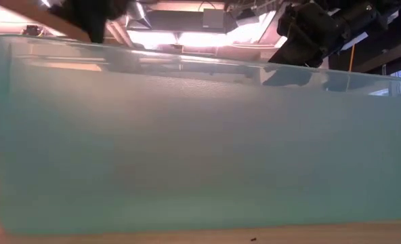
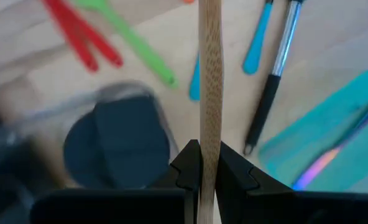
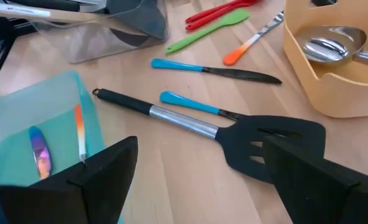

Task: Pick & Place Kitchen Items
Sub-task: Put the wooden spatula into the transparent bin

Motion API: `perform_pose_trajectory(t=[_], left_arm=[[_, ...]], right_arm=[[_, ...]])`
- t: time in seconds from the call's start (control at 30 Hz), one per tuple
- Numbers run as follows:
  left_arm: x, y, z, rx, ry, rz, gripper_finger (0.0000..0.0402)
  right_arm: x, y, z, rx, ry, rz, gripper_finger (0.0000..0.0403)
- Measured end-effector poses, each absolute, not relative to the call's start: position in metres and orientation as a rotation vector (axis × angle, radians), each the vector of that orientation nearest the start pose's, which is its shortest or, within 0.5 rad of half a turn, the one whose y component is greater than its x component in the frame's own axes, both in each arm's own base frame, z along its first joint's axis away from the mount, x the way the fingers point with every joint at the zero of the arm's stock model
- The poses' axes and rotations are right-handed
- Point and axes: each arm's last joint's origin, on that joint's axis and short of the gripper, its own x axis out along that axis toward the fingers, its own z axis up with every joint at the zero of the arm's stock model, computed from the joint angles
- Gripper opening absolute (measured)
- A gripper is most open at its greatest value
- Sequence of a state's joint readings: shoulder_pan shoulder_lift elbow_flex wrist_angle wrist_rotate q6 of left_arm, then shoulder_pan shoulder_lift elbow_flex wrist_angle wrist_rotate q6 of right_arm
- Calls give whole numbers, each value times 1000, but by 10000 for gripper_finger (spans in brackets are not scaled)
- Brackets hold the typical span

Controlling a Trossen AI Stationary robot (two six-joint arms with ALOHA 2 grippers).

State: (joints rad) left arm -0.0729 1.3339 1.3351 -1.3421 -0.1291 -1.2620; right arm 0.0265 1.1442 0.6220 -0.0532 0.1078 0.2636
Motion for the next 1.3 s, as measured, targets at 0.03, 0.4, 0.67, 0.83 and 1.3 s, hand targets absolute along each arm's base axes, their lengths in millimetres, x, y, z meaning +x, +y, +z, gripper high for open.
perform_pose_trajectory(t=[0.03, 0.4, 0.67, 0.83, 1.3], left_arm=[[222, -16, 334, -951, 1101, 868, 19], [216, -54, 342, -1300, 1324, 896, 19], [228, -63, 330, -1380, 1443, 941, 19], [237, -55, 324, -1346, 1437, 961, 19], [236, -39, 317, -1280, 1533, 1027, 19]], right_arm=[[234, 3, 221, 220, 560, -154, 346], [232, 3, 218, 225, 594, -157, 346], [230, 3, 216, 218, 626, -159, 346], [229, 4, 214, 206, 648, -158, 346], [227, 4, 211, 197, 688, -159, 346]])
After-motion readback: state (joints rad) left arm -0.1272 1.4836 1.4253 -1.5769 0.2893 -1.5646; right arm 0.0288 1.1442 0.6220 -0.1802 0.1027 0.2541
